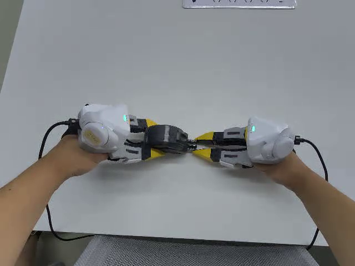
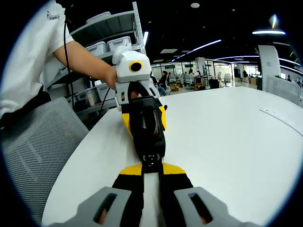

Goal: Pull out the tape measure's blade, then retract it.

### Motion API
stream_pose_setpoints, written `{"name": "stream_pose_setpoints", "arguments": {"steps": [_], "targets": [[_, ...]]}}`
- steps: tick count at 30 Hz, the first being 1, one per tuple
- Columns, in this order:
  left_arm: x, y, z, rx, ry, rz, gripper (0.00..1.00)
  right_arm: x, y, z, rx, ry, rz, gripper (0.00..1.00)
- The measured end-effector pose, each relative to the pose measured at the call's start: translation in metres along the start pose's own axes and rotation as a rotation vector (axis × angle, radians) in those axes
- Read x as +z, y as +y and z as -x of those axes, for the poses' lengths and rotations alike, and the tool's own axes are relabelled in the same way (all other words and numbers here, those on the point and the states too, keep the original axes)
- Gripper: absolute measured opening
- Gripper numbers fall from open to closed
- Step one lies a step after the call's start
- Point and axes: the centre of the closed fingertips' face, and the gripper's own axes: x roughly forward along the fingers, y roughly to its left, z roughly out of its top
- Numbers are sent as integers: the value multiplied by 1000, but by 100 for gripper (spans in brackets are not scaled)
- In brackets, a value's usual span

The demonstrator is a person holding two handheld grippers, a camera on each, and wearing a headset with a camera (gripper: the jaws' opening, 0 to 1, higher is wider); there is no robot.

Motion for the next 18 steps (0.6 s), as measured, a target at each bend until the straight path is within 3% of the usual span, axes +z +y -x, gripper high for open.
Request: {"name": "stream_pose_setpoints", "arguments": {"steps": [18], "targets": [[1, 0, 0, 0, -5, 10, 30, -4, -1, 11, -13, -5, -4, 10]]}}
